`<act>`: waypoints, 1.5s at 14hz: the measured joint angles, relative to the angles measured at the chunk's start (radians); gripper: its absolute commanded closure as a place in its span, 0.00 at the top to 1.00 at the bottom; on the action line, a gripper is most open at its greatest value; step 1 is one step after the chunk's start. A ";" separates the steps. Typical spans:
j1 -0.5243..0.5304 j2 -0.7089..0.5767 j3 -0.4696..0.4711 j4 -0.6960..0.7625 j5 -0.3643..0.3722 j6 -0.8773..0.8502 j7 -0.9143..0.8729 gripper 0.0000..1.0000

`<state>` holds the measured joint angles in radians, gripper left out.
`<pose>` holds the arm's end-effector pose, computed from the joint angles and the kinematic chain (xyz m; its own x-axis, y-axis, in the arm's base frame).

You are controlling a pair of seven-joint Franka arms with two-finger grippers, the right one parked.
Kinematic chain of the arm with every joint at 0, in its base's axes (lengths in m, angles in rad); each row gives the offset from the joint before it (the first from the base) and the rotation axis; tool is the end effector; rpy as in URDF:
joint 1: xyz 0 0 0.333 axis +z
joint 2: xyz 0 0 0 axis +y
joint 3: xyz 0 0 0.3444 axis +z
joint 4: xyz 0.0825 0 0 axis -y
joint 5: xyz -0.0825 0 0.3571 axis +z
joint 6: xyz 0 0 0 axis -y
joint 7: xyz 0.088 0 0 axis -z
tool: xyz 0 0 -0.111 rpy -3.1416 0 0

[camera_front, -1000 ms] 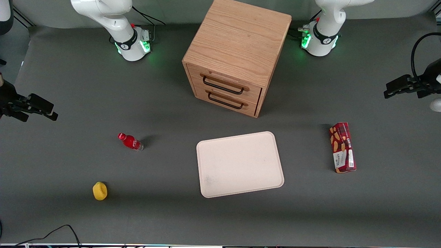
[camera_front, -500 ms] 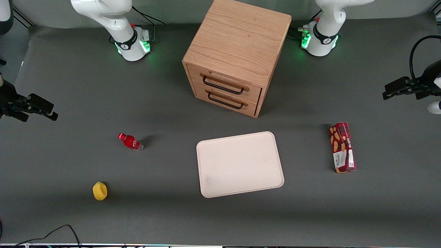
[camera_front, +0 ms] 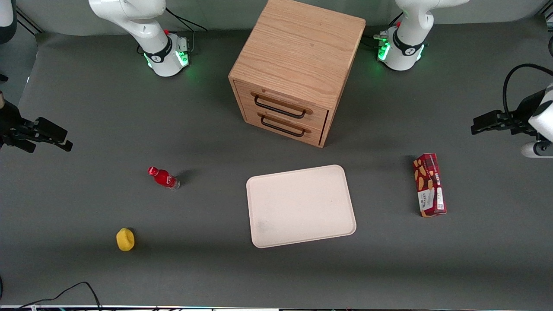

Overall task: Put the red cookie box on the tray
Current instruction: 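Move the left gripper down toward the red tartan cookie box, then close the left gripper around the end of the red cookie box, then lift the box and carry it over the white tray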

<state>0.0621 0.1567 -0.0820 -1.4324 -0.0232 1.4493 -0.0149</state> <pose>0.5652 -0.0099 0.6144 0.9902 -0.0084 -0.1393 -0.0037 -0.9994 0.0339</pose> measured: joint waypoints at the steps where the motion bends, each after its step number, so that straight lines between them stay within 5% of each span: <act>1: 0.000 0.007 0.000 -0.021 0.000 0.035 0.004 1.00; 6: 0.055 0.077 0.004 -0.306 0.000 0.434 0.070 1.00; 10: 0.075 0.191 -0.002 -0.388 0.000 0.615 0.082 0.95; 11: 0.072 0.213 -0.005 -0.404 0.000 0.662 0.082 0.88; 13: 0.063 0.246 -0.010 -0.444 0.001 0.753 0.082 0.52; 15: 0.049 0.275 -0.012 -0.464 0.009 0.805 0.082 0.07; 16: 0.045 0.288 -0.012 -0.468 0.013 0.822 0.082 0.00; 21: 0.046 0.294 -0.011 -0.441 0.012 0.812 0.073 0.00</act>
<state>0.1085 0.4509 -0.0927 -1.8734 -0.0113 2.2617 0.0578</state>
